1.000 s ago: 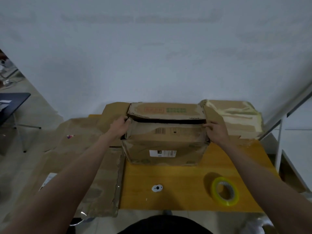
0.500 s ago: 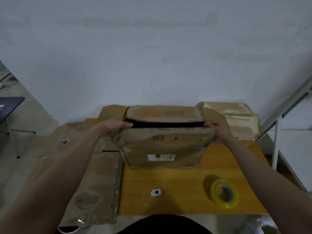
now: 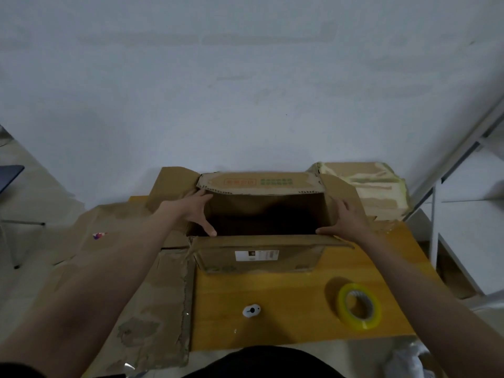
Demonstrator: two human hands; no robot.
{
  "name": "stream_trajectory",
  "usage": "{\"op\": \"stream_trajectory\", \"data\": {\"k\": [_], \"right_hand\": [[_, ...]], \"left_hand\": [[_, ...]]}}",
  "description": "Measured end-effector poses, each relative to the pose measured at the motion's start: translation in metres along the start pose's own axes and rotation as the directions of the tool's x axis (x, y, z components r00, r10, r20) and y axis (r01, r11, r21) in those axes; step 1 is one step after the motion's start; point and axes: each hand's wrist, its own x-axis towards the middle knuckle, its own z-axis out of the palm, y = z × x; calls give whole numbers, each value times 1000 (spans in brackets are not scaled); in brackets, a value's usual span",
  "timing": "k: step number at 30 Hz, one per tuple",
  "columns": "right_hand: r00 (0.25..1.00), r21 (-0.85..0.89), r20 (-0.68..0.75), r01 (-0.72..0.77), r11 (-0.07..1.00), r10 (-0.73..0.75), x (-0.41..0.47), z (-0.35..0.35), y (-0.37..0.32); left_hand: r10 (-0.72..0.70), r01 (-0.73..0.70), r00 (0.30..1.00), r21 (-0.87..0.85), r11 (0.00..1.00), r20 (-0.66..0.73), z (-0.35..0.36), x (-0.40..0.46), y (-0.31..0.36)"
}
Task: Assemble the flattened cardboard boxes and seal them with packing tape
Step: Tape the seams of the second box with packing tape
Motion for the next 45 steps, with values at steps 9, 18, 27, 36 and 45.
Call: {"op": "stream_trajectory", "data": {"k": [9, 18, 27, 36, 45], "right_hand": [[964, 164, -48, -251, 954, 262, -10, -9, 8], [966, -7, -236, -112, 994, 107, -7, -57, -19], [902, 258, 150, 359, 897, -404, -16, -63, -52], [843, 50, 441, 319, 946, -308, 0, -43, -73], [847, -14, 396, 392, 920, -355, 41, -55, -113]], "left_hand": [[128, -127, 963, 17, 992, -237, -28, 23, 7], [184, -173, 954, 65, 983, -236, -31, 33, 24], [176, -148, 950, 126, 981, -257, -26, 35, 24], [131, -76, 957, 213, 974, -258, -54, 15, 1], [144, -116, 964, 135, 984, -224, -61, 18, 8]]}}
